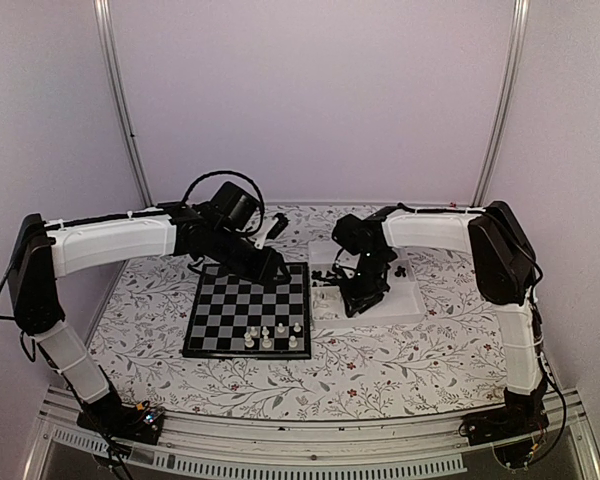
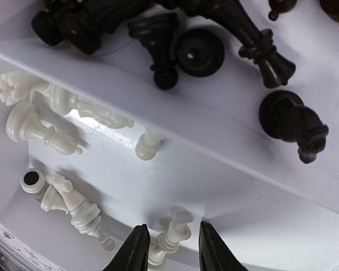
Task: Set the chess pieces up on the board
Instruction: Pick up the chess piece from the storage box, then place the chess piece on the chessboard.
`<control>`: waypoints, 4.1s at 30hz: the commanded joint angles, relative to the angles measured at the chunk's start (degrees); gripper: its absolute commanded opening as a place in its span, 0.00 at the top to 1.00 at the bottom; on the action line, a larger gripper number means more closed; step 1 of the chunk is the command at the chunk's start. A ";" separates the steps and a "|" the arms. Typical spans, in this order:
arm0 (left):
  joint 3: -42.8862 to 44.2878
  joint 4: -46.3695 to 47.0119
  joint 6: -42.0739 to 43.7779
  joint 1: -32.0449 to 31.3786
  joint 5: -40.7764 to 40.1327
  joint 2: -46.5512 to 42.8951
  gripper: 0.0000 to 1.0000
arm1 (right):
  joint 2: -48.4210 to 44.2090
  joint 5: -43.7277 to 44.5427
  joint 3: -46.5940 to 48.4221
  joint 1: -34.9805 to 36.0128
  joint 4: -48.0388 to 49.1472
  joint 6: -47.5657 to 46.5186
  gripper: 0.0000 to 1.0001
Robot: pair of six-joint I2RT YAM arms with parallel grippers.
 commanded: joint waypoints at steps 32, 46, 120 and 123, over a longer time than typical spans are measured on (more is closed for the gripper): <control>4.39 19.71 -6.91 5.44 32.59 11.72 0.54 | -19.18 -10.61 -4.57 4.50 20.14 -14.13 1.00; -3.03 28.77 -10.94 8.41 35.75 7.87 0.54 | -25.68 -17.40 -11.66 4.46 33.46 -13.04 1.00; -9.44 29.93 16.12 2.79 25.82 -9.42 0.98 | -21.30 -27.13 5.42 4.59 24.42 -5.93 0.56; -8.61 29.93 16.75 2.11 25.92 -9.05 0.98 | -19.87 -28.22 5.87 4.67 24.18 -5.84 0.58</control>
